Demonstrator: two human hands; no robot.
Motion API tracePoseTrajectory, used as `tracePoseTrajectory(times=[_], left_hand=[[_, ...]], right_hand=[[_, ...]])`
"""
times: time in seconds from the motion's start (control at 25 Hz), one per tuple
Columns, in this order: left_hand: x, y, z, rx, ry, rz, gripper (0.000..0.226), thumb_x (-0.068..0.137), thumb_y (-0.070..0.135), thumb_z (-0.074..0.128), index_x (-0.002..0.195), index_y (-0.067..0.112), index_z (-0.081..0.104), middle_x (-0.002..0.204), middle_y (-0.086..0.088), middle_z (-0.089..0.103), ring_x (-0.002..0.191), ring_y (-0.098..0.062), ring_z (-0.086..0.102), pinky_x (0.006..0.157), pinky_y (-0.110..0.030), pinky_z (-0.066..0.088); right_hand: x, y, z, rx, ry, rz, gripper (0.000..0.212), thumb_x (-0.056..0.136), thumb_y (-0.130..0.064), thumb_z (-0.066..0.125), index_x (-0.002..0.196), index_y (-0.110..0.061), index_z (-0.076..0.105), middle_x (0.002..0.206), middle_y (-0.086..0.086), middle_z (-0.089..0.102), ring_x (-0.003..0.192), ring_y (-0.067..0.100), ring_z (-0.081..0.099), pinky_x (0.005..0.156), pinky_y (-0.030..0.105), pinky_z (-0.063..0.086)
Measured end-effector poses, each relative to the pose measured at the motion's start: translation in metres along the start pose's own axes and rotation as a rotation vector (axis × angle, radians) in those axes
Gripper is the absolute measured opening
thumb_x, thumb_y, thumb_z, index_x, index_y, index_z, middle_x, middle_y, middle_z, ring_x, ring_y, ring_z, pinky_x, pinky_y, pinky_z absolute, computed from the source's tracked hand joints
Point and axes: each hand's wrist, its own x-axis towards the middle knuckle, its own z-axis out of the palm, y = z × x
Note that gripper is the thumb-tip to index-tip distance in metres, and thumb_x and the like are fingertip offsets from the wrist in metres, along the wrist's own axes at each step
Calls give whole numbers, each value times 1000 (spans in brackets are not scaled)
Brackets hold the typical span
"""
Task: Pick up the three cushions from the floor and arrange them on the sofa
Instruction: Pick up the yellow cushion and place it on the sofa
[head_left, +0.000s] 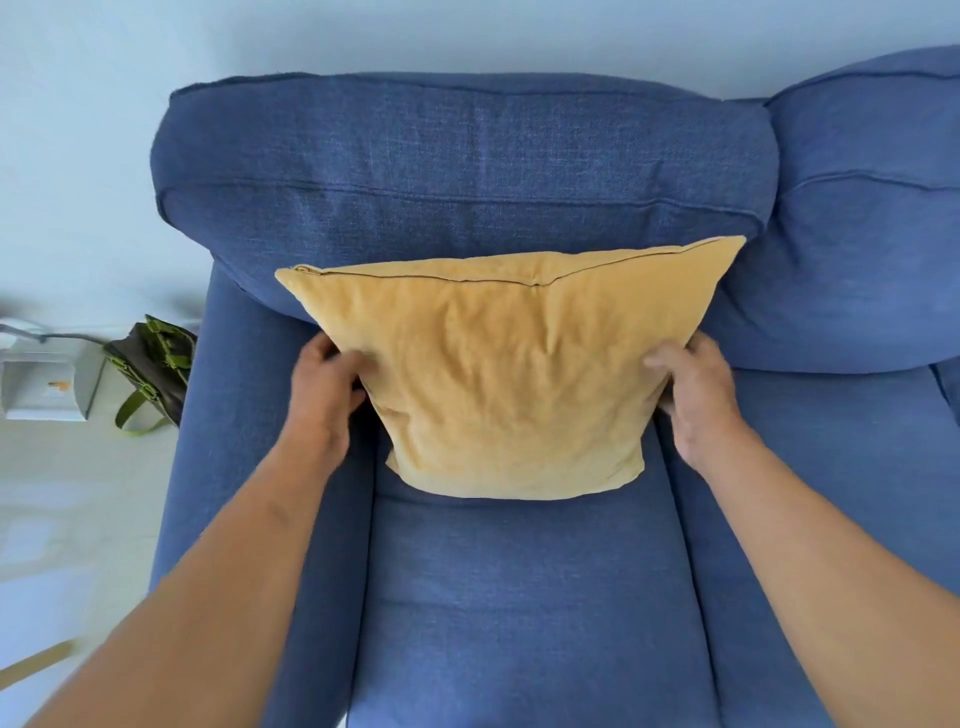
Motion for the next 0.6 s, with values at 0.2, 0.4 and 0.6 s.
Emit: tracePoseTrajectory(times=[0.2, 0.4, 0.6], left_hand=[[4, 56, 1, 50, -14, 120, 15, 101, 29, 68, 112, 21, 69, 113, 3, 75, 103, -14, 71, 95, -43, 61], [-4, 52, -9, 62, 201, 309, 7, 88, 24, 76, 82, 27, 73, 88, 4, 70, 85, -15, 63, 98, -53, 59], [-9, 35, -12, 75, 203, 248, 4, 85, 29, 77, 87, 27, 76, 93, 2, 74, 89, -16, 68, 99, -55, 61]], right_hand=[[10, -58, 13, -79, 64, -121, 33, 85, -45, 79, 110, -26, 69, 114, -7, 74, 103, 10, 69, 90, 33, 57], [22, -62, -5, -68, 176, -103, 13, 92, -26, 76, 81, -27, 70, 98, -6, 74, 99, 17, 70, 103, 48, 58], [19, -54, -5, -64, 106, -6, 12, 98, -25, 72, 88, -30, 70, 103, -11, 71, 105, 17, 66, 102, 53, 55]])
